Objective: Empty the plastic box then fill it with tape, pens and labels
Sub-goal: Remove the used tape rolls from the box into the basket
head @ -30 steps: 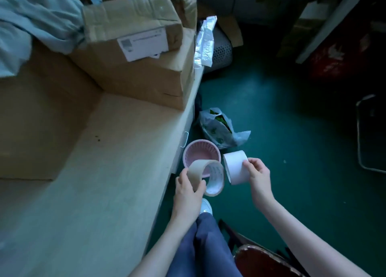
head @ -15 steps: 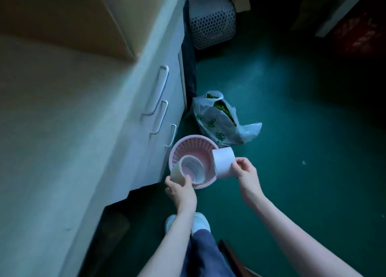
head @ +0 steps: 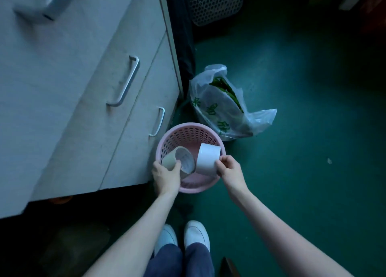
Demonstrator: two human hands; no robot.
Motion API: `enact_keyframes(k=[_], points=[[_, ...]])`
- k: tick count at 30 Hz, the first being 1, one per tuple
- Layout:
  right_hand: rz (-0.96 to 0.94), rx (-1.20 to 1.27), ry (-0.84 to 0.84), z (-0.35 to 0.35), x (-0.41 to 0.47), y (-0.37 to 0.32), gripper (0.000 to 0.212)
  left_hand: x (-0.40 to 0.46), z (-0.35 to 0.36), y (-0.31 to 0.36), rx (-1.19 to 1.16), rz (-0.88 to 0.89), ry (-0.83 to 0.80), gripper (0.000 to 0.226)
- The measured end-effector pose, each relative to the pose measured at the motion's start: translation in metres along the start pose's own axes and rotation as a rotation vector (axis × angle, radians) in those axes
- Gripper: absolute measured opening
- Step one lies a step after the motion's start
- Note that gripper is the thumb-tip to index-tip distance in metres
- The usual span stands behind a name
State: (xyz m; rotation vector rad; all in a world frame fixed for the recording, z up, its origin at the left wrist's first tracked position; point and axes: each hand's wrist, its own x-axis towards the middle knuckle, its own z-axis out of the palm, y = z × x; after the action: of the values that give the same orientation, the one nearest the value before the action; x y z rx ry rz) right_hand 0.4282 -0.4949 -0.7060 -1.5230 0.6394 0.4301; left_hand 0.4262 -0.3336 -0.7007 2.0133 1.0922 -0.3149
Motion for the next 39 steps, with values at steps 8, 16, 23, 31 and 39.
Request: enact_keyframes(k=[8, 16, 23, 31, 39], points=[[0.139, 0.073, 0.101, 0.007, 0.017, 0.007, 0.022, 0.022, -0.005, -0.022, 0.027, 0.025, -0.009, 0.027], [0.131, 0.034, 0.055, 0.008, 0.005, 0.001, 0.028, 0.017, -0.012, -0.029, -0.102, 0.054, -0.078, 0.017], [0.123, 0.027, 0.019, -0.002, -0.04, -0.039, 0.027, -0.033, -0.037, -0.001, -0.29, 0.002, -0.202, 0.03], [0.137, 0.11, 0.066, -0.012, -0.153, -0.143, 0.021, -0.142, -0.125, 0.072, -0.498, -0.07, -0.191, 0.024], [0.104, 0.133, 0.011, -0.02, -0.293, -0.27, 0.023, -0.261, -0.256, 0.137, -0.503, 0.03, -0.254, 0.025]])
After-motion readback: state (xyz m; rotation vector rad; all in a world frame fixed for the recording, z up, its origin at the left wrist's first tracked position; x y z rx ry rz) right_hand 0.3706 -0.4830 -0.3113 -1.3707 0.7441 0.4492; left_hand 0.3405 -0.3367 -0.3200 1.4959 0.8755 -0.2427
